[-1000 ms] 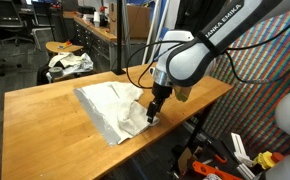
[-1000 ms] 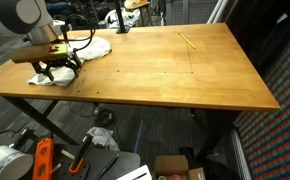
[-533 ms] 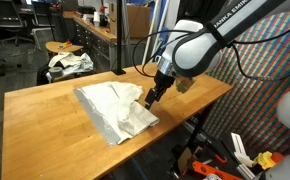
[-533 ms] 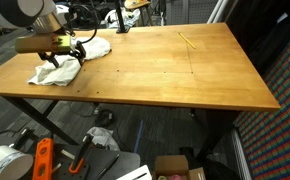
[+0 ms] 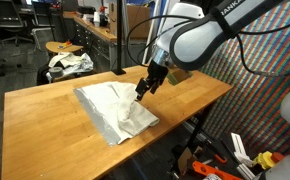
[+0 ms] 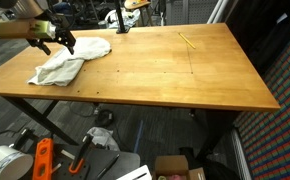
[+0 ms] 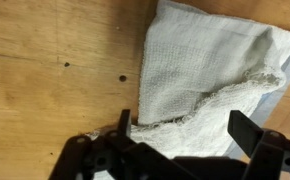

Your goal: Fold the white towel in half

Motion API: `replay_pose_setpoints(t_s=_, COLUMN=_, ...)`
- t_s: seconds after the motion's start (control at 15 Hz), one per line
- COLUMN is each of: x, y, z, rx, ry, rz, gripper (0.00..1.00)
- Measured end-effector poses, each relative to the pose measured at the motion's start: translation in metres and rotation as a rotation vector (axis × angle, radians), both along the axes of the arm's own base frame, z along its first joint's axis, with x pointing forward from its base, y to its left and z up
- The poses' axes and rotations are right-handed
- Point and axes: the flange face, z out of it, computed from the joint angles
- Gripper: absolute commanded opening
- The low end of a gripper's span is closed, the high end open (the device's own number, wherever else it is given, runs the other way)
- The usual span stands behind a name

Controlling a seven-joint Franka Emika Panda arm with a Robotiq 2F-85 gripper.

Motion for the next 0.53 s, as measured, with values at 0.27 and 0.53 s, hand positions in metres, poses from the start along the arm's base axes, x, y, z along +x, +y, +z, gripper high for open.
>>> replay_pose_setpoints(t_s=0.27, x=0.0002, y=-0.0029, z=-0.0002, rx=0.000, ry=0.001, rz=-0.007, gripper=1.00)
replay_pose_setpoints(t_s=0.53, x=-0.0005, y=-0.0039, z=-0.0019, rx=-0.012, ry=0.040, rz=-0.006, gripper=1.00)
